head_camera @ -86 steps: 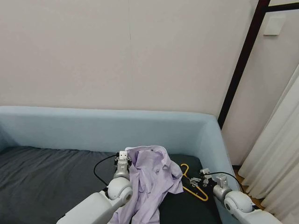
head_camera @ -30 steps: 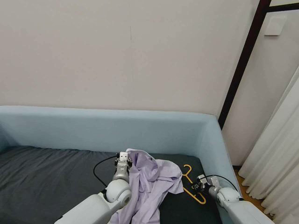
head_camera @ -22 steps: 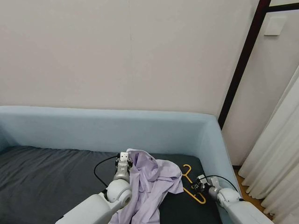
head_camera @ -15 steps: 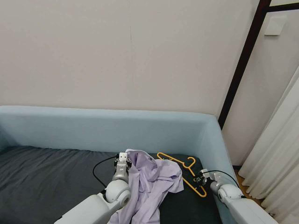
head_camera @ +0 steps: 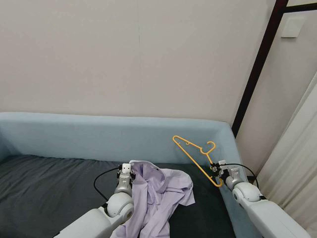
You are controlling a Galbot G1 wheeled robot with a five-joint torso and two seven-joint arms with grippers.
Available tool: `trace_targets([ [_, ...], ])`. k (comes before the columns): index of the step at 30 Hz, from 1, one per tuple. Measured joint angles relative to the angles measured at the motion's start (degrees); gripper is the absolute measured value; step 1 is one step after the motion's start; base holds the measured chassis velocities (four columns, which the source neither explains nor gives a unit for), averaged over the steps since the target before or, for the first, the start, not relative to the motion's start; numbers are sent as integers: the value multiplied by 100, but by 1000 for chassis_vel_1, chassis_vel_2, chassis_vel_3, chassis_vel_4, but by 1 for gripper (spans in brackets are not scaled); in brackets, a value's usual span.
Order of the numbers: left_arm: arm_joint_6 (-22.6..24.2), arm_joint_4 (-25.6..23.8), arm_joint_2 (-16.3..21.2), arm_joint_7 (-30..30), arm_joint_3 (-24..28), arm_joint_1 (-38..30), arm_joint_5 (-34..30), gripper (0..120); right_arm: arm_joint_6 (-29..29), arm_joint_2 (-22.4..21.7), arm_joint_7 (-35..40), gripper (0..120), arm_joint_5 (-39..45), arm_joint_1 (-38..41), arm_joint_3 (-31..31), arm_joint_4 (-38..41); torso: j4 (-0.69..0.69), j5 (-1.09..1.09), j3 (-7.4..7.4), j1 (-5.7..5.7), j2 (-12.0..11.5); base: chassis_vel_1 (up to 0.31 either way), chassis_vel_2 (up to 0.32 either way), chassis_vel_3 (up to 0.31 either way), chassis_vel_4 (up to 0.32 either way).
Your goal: Pick up the clothes from the sofa and hang them on the clothes hanger.
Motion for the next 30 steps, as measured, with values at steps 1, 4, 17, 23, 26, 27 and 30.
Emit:
trace_targets([
  [1, 8, -13, 20, 2, 15, -31, -17, 0, 45, -97, 84, 4, -124, -140, 23, 215, 0, 1, 0, 0, 0, 0, 0, 0, 0],
  [4, 83, -78, 74, 1, 87, -174, -146, 0, 434, -437, 370, 4, -921, -832, 195, 959, 1, 1, 0, 0, 0, 0, 0, 0, 0],
  [17, 321, -502, 517, -80, 65, -205, -419, 0, 1166, -450, 1004, 4, -2601, -1993, 239, 2125, 7, 0, 0, 0, 0, 0, 0, 0, 0],
  [23, 354, -521, 506, -93, 132, -270, -442, 0, 1518, -335, 1153, 4, -3358, -2395, 339, 2148, 0, -1, 0, 0, 0, 0, 0, 0, 0],
  [26, 363, -524, 500, -105, 169, -307, -462, 0, 1647, -286, 1201, 4, -3631, -2537, 360, 2136, 0, 0, 0, 0, 0, 0, 0, 0, 0],
  [27, 368, -525, 499, -106, 189, -325, -472, 0, 1683, -265, 1209, 4, -3729, -2579, 361, 2133, 0, 0, 0, 0, 0, 0, 0, 0, 0],
  [30, 377, -533, 499, -108, 220, -353, -485, 0, 1734, -221, 1234, 4, -3904, -2626, 356, 2103, 2, 0, 0, 0, 0, 0, 0, 0, 0],
])
